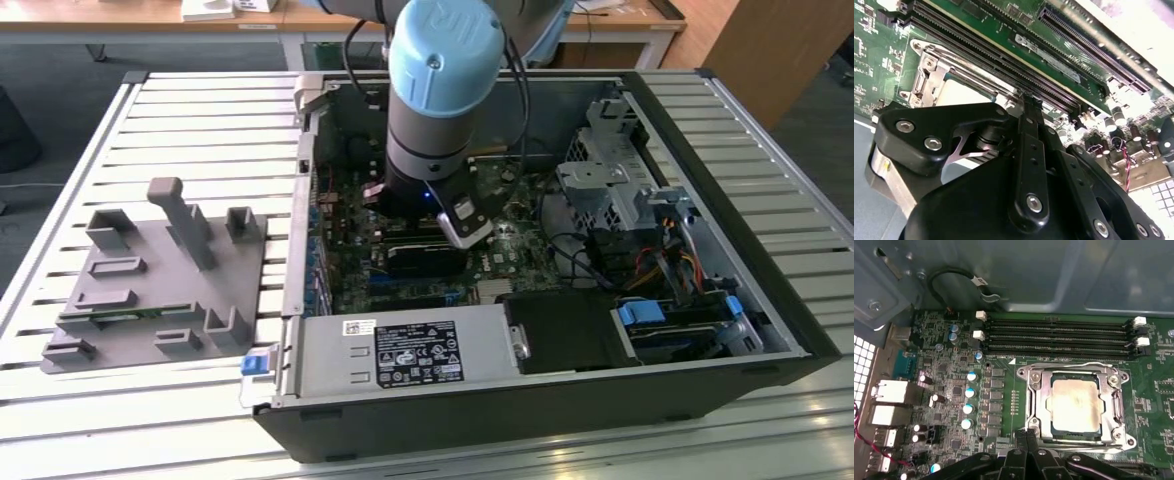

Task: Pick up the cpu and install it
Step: 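Install the second cpu locking lever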

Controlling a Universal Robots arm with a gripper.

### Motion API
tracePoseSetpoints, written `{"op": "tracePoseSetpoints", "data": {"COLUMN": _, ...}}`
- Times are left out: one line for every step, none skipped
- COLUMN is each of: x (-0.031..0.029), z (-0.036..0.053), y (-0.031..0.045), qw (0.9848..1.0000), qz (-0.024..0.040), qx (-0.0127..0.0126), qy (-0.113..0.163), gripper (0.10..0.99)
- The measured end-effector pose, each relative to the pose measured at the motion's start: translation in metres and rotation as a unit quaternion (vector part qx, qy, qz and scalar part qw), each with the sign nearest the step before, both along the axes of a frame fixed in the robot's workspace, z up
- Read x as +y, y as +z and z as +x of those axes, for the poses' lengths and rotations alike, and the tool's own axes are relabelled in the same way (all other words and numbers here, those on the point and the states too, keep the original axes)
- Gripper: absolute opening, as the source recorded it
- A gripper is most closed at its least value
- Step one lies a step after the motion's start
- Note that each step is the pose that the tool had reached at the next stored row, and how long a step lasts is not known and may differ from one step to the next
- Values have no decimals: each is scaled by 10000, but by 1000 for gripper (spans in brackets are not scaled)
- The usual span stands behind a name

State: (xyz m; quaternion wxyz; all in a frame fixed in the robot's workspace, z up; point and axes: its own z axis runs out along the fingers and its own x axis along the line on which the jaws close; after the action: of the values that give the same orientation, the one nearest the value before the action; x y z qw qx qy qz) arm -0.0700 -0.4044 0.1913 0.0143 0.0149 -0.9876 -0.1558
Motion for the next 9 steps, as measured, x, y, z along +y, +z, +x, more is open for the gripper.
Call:
{"op": "tracePoseSetpoints", "data": {"x": 0, "z": -2, "y": -8, "qw": 10000, "qz": 21, "qx": -3, "qy": 1, "gripper": 106}}
{"op": "tracePoseSetpoints", "data": {"x": 0, "z": -6, "y": -15, "qw": 10000, "qz": 40, "qx": -5, "qy": 0, "gripper": 106}}
{"op": "tracePoseSetpoints", "data": {"x": 0, "z": -13, "y": -20, "qw": 10000, "qz": 55, "qx": -6, "qy": 0, "gripper": 106}}
{"op": "tracePoseSetpoints", "data": {"x": 0, "z": -26, "y": -25, "qw": 10000, "qz": 69, "qx": -9, "qy": 0, "gripper": 106}}
{"op": "tracePoseSetpoints", "data": {"x": 0, "z": -41, "y": -29, "qw": 10000, "qz": 77, "qx": -11, "qy": 0, "gripper": 106}}
{"op": "tracePoseSetpoints", "data": {"x": 0, "z": -54, "y": -33, "qw": 10000, "qz": 86, "qx": -14, "qy": 0, "gripper": 106}}
{"op": "tracePoseSetpoints", "data": {"x": 0, "z": -60, "y": -38, "qw": 10000, "qz": 94, "qx": -15, "qy": 0, "gripper": 106}}
{"op": "tracePoseSetpoints", "data": {"x": 0, "z": -61, "y": -40, "qw": 9999, "qz": 100, "qx": -16, "qy": 0, "gripper": 106}}
{"op": "tracePoseSetpoints", "data": {"x": 0, "z": -61, "y": -40, "qw": 9999, "qz": 105, "qx": -15, "qy": 0, "gripper": 106}}
